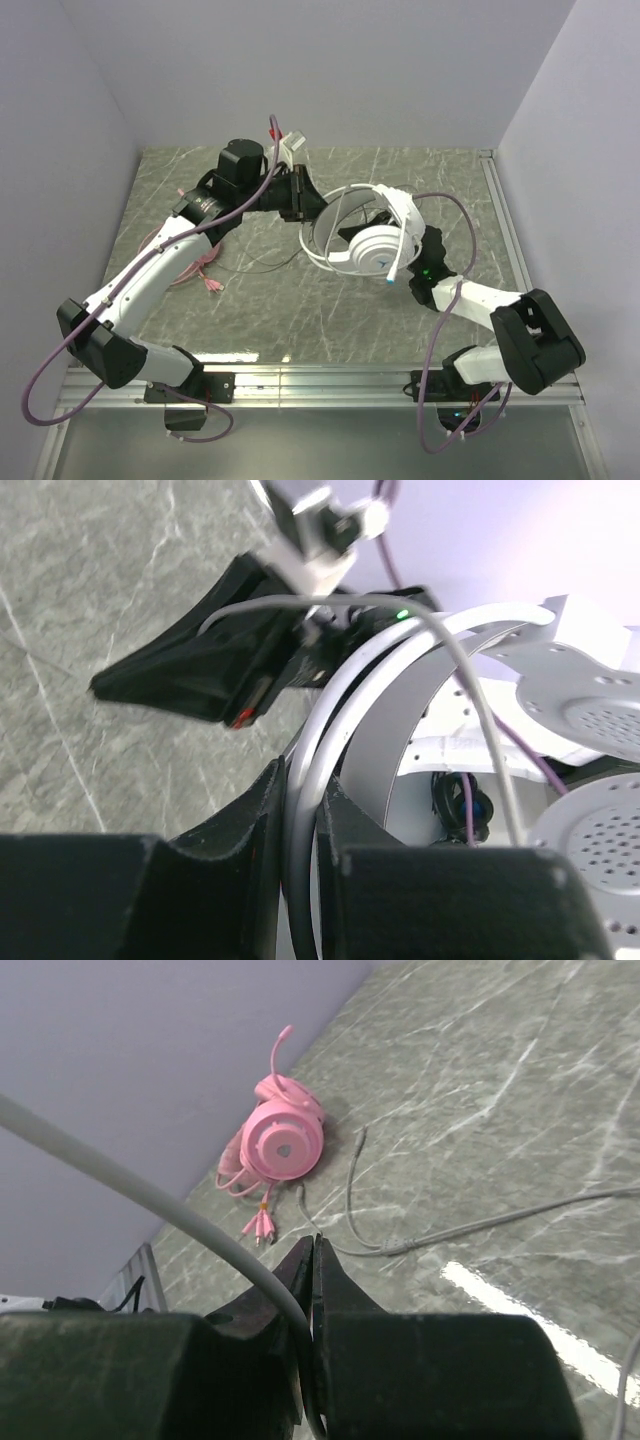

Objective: Wrap the headphones
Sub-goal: Wrap the headphone cable with the right arm

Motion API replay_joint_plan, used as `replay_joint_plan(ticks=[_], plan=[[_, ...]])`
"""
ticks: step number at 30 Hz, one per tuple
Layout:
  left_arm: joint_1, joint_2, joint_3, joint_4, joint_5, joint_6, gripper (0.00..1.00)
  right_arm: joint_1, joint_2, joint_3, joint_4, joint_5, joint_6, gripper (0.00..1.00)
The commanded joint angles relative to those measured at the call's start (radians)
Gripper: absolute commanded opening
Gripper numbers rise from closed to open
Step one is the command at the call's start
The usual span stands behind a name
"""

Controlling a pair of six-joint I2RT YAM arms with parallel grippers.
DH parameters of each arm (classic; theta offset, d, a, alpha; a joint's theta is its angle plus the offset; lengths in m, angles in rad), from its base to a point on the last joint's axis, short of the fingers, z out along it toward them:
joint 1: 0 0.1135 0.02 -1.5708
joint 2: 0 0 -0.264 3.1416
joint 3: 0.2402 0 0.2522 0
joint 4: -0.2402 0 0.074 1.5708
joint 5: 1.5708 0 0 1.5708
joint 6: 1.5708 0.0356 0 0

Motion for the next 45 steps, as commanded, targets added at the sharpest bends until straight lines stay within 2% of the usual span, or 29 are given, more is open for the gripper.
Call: replay_joint_plan(ticks=[1,6,13,16,17,21,31,42,45], plan=[[0.014,-0.026,0.090,0.078,0.033,-0.070,0.00,0.027,0.028,-0.021,0.101,-0.005,0.007,0.08],[0.053,-0.003,0.121,0.115,0.032,-0.118,0.00,0.085,0.059,-0.066,0.167,0.009,0.019,0.08],[0.099,0.065,0.294,-0.107,-0.159,0.025,0.00,0.143,0.025,-0.120,0.186,0.038,0.016,0.07],[0.108,0.080,0.322,-0.158,-0.177,0.109,0.00,0.145,-0.033,-0.135,0.108,0.113,-0.018,0.06],[0.108,0.082,0.322,-0.185,-0.171,0.126,0.00,0.146,-0.066,-0.118,0.019,0.145,-0.036,0.05],[0.108,0.057,0.249,-0.188,-0.158,0.170,0.00,0.128,-0.133,-0.066,-0.139,0.287,-0.069,0.00],[0.108,0.011,0.187,-0.224,-0.195,0.215,0.00,-0.036,-0.248,-0.011,-0.245,0.341,-0.039,0.00],[0.108,-0.029,0.121,-0.245,-0.203,0.250,0.00,-0.287,-0.321,0.000,-0.293,0.233,0.010,0.00],[0.109,-0.033,0.086,-0.232,-0.191,0.249,0.00,-0.306,-0.306,0.025,-0.317,0.195,0.007,0.00]])
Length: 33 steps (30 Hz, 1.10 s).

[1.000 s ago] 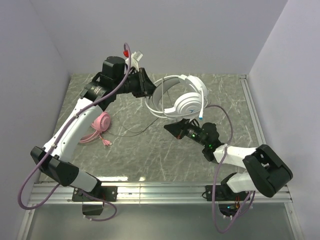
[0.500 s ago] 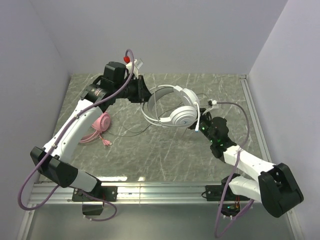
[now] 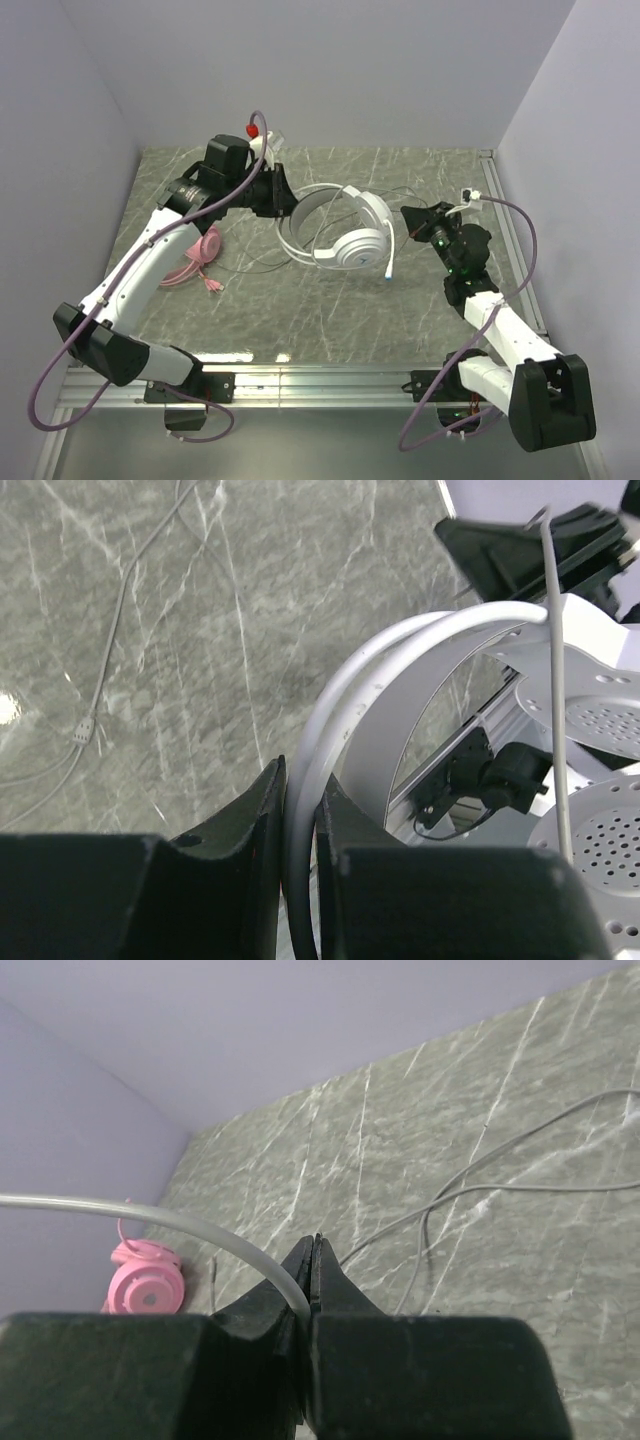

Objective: Wrap the headphones
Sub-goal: Wrap the headphone cable with the right arm

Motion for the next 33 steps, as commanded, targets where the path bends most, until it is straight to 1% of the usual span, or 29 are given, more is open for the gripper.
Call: replay_joint_plan(ticks=[1,4,7,11,12,14,18,19,20,22,23,25,28,32,33], plan=[[0.002,-0.058,-0.024,0.068,0.044,-0.008,0.00,-0.023,0.003,0.060,-0.022,-0.060,0.005,0.00],[0.002,-0.070,-0.030,0.114,0.091,-0.047,0.00,-0.022,0.034,0.030,0.018,-0.085,0.028,0.00],[0.008,-0.064,0.026,0.106,0.084,-0.074,0.00,-0.022,0.055,-0.012,0.075,-0.112,0.054,0.00],[0.059,-0.063,0.072,0.154,0.125,-0.131,0.00,-0.012,0.076,-0.059,0.145,-0.148,0.085,0.00],[0.067,-0.053,0.083,0.167,0.145,-0.158,0.00,0.003,0.080,-0.064,0.150,-0.152,0.084,0.00],[0.080,-0.043,0.097,0.193,0.140,-0.183,0.00,0.029,0.081,-0.078,0.159,-0.146,0.082,0.00],[0.096,-0.015,0.103,0.253,0.114,-0.252,0.00,0.119,0.063,-0.089,0.147,-0.108,0.067,0.01],[0.099,-0.009,0.099,0.278,0.137,-0.264,0.00,0.171,0.061,-0.077,0.135,-0.096,0.049,0.01],[0.105,-0.001,0.095,0.310,0.149,-0.293,0.00,0.205,0.063,-0.069,0.101,-0.080,0.039,0.01],[0.110,0.017,0.095,0.339,0.176,-0.323,0.00,0.274,0.066,-0.063,0.090,-0.041,0.024,0.00],[0.111,0.022,0.100,0.348,0.174,-0.340,0.00,0.287,0.070,-0.069,0.103,-0.033,0.028,0.00],[0.113,0.029,0.106,0.358,0.136,-0.349,0.00,0.317,0.073,-0.092,0.144,-0.037,0.051,0.00],[0.116,0.016,0.085,0.400,0.079,-0.373,0.00,0.365,0.084,-0.098,0.155,-0.027,0.062,0.00],[0.117,-0.006,0.042,0.440,-0.057,-0.378,0.00,0.446,0.070,-0.095,0.143,-0.013,0.068,0.02],[0.117,-0.012,0.034,0.447,-0.132,-0.378,0.00,0.458,0.067,-0.089,0.140,-0.011,0.073,0.02]])
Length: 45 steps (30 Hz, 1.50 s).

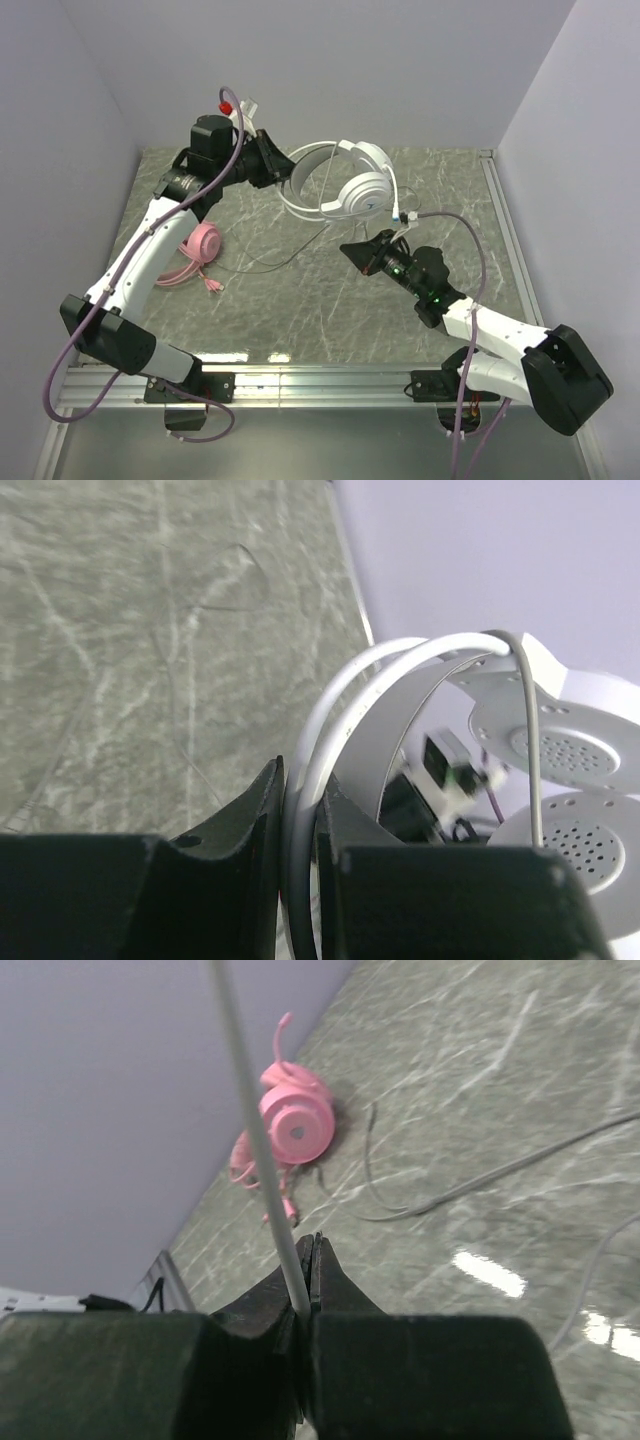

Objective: Wrap the headphones
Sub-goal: Wrap the headphone cable with the right arm

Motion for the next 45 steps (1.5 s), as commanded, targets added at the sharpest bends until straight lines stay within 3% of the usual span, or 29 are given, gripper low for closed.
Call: replay_joint_plan(ticks=[1,4,14,18,28,33,37,45], plan=[[0.016,-0.068,-0.007,0.222,-0.191,-0.087,0.00,0.059,-0.013,-0.002,-0.010,0.021,0.011,0.03],[0.018,-0.081,-0.051,0.262,-0.272,-0.113,0.00,0.107,-0.009,0.013,-0.017,0.021,0.014,0.03],[0.016,-0.128,-0.224,0.460,-0.304,-0.274,0.00,0.219,0.080,0.085,0.011,0.070,0.033,0.11],[0.016,-0.174,-0.304,0.565,-0.378,-0.269,0.00,0.260,0.111,0.107,0.049,0.084,0.062,0.12],[0.016,-0.231,-0.386,0.615,-0.560,-0.157,0.00,0.341,0.137,0.113,0.160,-0.010,0.048,0.08],[0.013,-0.277,-0.459,0.658,-0.701,-0.059,0.00,0.357,0.074,0.133,0.051,-0.042,0.028,0.08],[-0.005,-0.283,-0.511,0.688,-0.861,0.033,0.00,0.378,0.050,0.200,-0.148,-0.095,0.002,0.07],[-0.021,-0.262,-0.562,0.734,-0.985,0.165,0.00,0.395,0.005,0.338,-0.443,-0.120,-0.049,0.07]])
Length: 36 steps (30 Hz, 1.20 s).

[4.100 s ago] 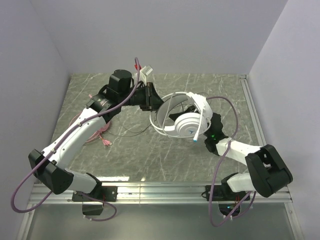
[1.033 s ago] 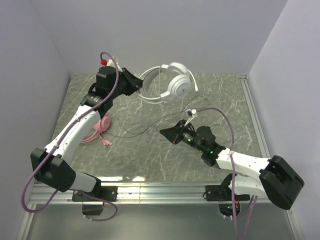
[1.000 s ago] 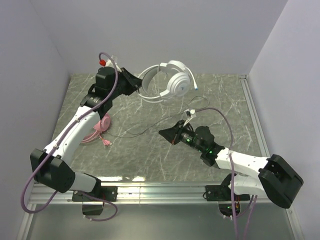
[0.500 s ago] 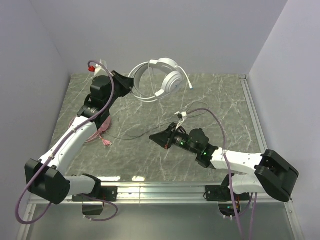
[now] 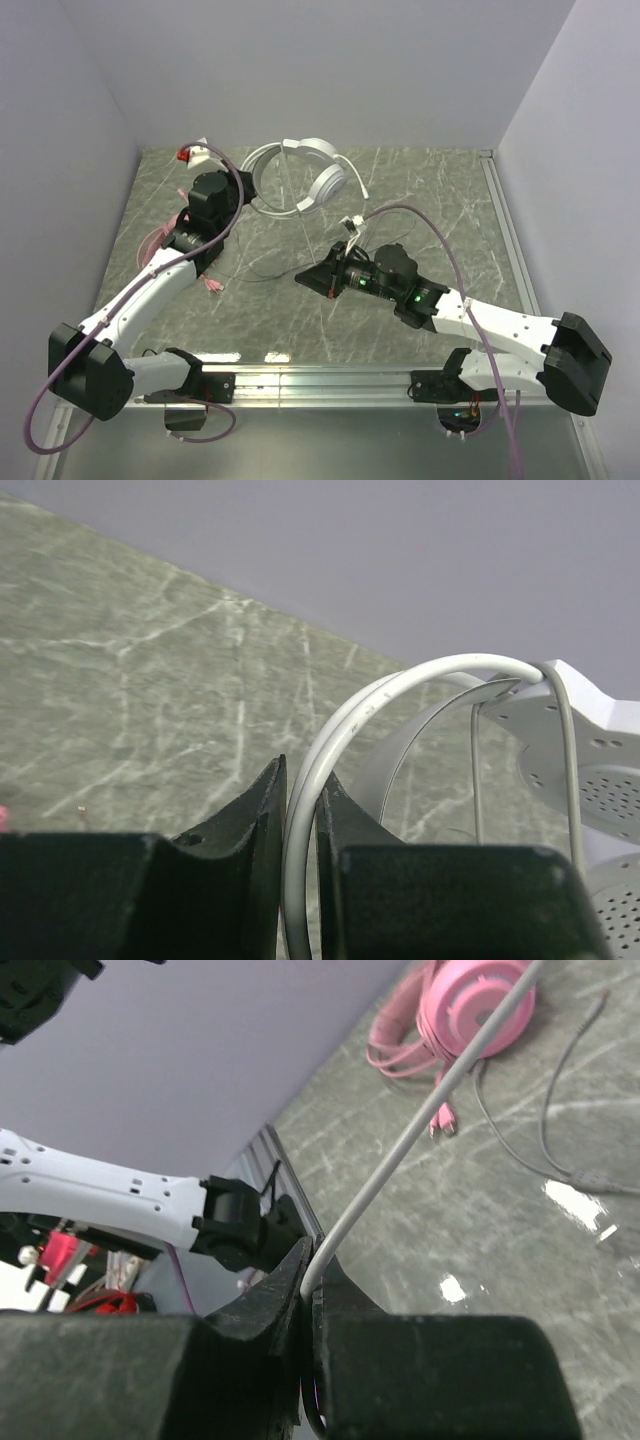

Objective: Wrap the headphones
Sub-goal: Wrap the headphone cable with the right arm

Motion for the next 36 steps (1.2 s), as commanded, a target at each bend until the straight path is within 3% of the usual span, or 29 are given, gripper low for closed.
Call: replay_joint_plan(ticks=[1,13,24,36], plan=[[0.003,-0.013,0.017,0.197,-0.191,0.069,0.00,0.032,-0.021,0.099,-0.210,-0.089,-0.045,0.07],[-0.099,-0.006,-0.009,0.308,-0.331,0.380,0.00,0.031,0.048,0.308,-0.440,-0.109,-0.097,0.10],[-0.090,0.056,-0.014,0.346,-0.368,0.427,0.00,0.032,0.013,0.229,-0.243,-0.296,0.010,0.14],[-0.046,0.132,-0.013,0.364,-0.337,0.410,0.00,0.032,-0.121,0.269,-0.351,-0.231,-0.016,0.13]])
